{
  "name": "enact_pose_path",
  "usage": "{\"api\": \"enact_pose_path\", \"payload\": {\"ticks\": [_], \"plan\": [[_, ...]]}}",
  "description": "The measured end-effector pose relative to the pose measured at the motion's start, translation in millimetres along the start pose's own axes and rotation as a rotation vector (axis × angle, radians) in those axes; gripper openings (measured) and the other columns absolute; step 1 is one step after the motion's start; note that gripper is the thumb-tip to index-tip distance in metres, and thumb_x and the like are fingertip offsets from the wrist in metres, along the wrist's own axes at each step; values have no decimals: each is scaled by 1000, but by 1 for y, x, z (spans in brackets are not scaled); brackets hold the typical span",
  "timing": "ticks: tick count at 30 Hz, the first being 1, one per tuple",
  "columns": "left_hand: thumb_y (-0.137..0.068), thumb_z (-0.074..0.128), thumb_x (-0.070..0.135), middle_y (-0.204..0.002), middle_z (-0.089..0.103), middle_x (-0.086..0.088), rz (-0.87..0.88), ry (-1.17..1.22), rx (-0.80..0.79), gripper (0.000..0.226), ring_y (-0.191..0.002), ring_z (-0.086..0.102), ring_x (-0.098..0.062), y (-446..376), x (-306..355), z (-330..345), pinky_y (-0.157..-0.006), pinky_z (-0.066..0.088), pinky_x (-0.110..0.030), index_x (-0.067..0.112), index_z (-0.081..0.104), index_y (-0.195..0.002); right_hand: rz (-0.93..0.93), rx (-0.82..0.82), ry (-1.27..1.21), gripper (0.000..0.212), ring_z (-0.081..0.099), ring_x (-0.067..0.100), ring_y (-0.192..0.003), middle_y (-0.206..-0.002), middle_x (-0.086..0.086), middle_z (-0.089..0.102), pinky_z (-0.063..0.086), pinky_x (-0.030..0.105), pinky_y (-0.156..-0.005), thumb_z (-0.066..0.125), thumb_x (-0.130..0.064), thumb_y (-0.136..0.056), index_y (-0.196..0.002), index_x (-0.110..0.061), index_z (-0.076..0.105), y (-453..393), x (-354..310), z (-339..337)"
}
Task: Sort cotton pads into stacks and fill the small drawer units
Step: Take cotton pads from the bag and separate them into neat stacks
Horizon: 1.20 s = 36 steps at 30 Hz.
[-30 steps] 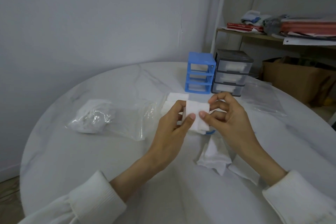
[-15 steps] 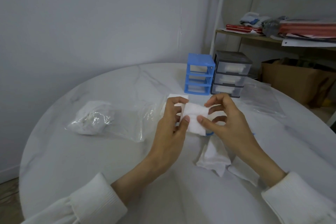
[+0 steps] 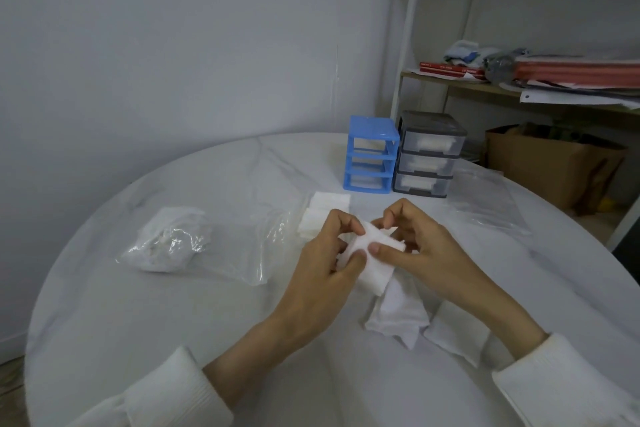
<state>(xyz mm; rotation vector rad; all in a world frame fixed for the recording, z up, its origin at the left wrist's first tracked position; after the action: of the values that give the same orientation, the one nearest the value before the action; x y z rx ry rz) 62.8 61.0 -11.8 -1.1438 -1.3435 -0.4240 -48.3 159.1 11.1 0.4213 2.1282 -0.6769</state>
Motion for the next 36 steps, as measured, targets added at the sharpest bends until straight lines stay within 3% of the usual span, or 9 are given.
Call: {"api": "enact_pose_path", "payload": {"ticks": [4,7,10,15,18,22,26,29,36], "plan": [[-89,62,15,-95,62,-7,-33,-26,99,21,-80,62,-19,-3,-1,-3,-64,50,-22,28,50,-100,0,-15,13,21,52,16,-68,-82,-2,61,46,24,-61,69,-17,-82,-83,-20,49,0,-4,-6],[-86,65,13,-94,62,-6,-28,-37,179,23,-76,62,-13,-8,3,-6,-59,47,-14,23,51,-101,-31,0,26,18,55,19,-74,-77,-13,58,48,27,-66,68,-12,-82,-78,-17,51,-1,-6,-10],[-88,62,7,-98,60,7,17,-8,253,19,-79,61,-2,-15,10,-8,-60,47,-12,20,51,-98,-66,62,-33,18,58,13,-69,-77,-15,59,46,21,-65,68,-6,-82,-76,-13,52,-6,-8,-19],[-88,48,-8,-100,59,9,59,-66,285,32,-86,59,-3,-22,12,-10,-61,44,-10,23,50,-92,-36,347,-93,24,54,2,-67,-75,-14,56,44,15,-64,65,-4,-84,-71,-18,50,-26,1,-42],[-85,42,-13,-101,58,12,86,-110,293,40,-91,59,-6,-32,12,-9,-65,47,-12,27,49,-89,-44,513,12,18,54,-3,-68,-78,-10,56,42,6,-60,64,-5,-85,-76,-15,52,-40,7,-48],[-82,40,-14,-101,55,14,120,-195,285,39,-95,55,-3,-48,10,3,-75,46,-15,23,50,-94,74,455,134,14,57,13,-75,-85,0,58,41,6,-58,66,-7,-84,-81,-10,53,-58,25,-41],[-84,42,-11,-113,57,0,169,-395,237,36,-105,50,-7,-55,-6,13,-88,35,-6,10,57,-110,149,398,197,14,62,21,-80,-86,4,62,47,23,-66,69,-8,-81,-80,-10,55,-63,40,-30],[-94,42,3,-129,52,1,167,-561,174,34,-118,44,-8,-55,-15,17,-94,23,-2,12,52,-125,159,357,229,14,61,20,-79,-85,5,62,45,18,-63,68,-9,-82,-81,-9,54,-61,42,-23],[-103,27,21,-154,27,2,154,-797,7,44,-142,19,-8,-55,-22,26,-111,-3,-14,16,26,-147,88,351,320,18,56,12,-71,-87,2,59,40,9,-58,71,-12,-80,-87,-12,54,-62,34,-24]]}}
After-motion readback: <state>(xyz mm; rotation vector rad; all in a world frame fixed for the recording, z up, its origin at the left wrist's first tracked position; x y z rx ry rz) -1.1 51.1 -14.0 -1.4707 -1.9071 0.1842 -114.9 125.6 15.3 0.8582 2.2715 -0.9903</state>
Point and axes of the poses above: each hand's wrist, its own y-axis away from the middle knuckle, its own z-axis out of the palm, x = y × z, the point moved 3 cm from there along -y, towards the middle knuckle
